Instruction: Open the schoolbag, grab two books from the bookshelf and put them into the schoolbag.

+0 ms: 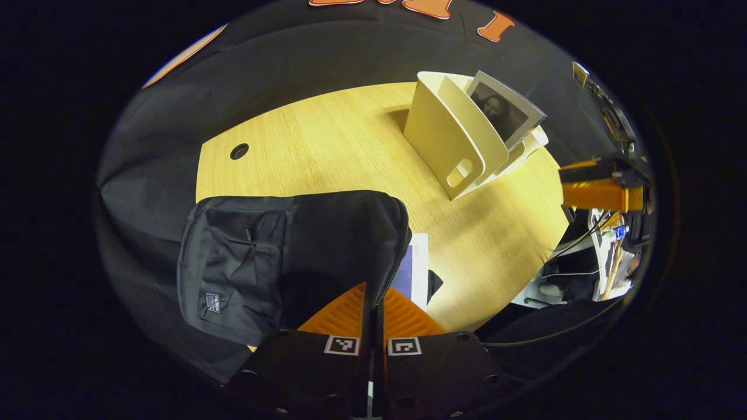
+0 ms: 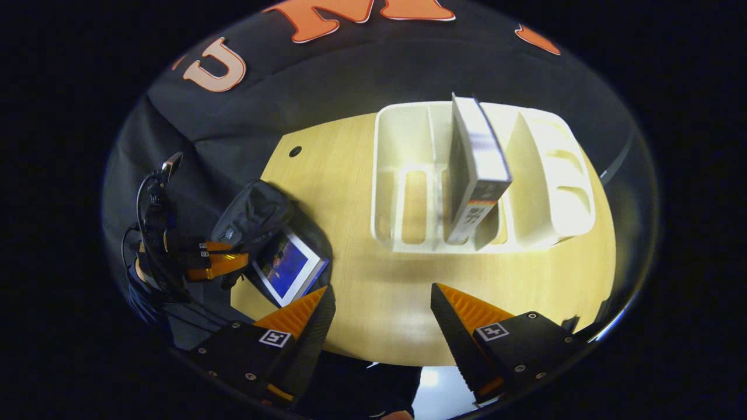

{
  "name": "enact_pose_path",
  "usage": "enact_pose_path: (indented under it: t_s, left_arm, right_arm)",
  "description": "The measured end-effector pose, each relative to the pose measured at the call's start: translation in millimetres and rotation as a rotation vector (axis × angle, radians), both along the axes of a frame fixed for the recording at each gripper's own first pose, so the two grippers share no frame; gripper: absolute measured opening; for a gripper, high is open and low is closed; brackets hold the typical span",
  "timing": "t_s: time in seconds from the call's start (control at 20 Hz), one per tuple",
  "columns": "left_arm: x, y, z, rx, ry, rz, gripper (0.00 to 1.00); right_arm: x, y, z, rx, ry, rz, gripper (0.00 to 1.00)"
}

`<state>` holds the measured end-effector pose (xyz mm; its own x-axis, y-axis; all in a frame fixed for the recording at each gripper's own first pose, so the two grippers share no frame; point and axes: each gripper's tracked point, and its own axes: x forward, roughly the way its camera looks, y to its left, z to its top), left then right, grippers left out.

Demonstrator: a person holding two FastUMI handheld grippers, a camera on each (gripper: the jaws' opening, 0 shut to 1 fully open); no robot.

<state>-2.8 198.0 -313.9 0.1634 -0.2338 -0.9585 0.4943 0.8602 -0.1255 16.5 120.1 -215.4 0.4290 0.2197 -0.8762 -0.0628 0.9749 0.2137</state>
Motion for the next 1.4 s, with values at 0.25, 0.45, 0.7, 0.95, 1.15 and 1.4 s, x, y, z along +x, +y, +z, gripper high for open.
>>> enact_pose_path:
  t_s: [0.25, 0.45, 0.7, 0.95, 1.15, 1.4]
  left_arm:
    - [0.6, -0.6, 1.6, 0.012, -0.003, 0.005, 0.04]
    - [0.6, -1.2, 1.8, 0.017, 0.0, 0.022, 0.04]
    - [1.8, -0.2, 2.2, 0.026, 0.005, 0.039, 0.04]
    - [3.0, 0.1, 3.2, 0.031, 0.011, 0.064, 0.04]
    - [4.5, -0.2, 3.1, 0.03, 0.02, 0.08, 0.04]
    - [6.1, 0.7, 4.5, 0.03, 0.024, 0.085, 0.04]
  right_arm:
    - [32.7, -40.1, 26.9, -0.083, -0.01, 0.02, 0.99]
    - [68.2, -58.6, 43.1, -0.111, -0.003, 0.042, 0.99]
    - [115.7, -65.3, 42.3, -0.086, 0.043, 0.043, 0.99]
    - [148.3, -69.7, 9.5, -0.088, 0.14, 0.025, 0.99]
    - [161.6, -76.3, -11.9, -0.104, 0.195, 0.008, 0.98]
    - [170.6, -77.7, -31.4, -0.137, 0.237, -0.016, 0.78]
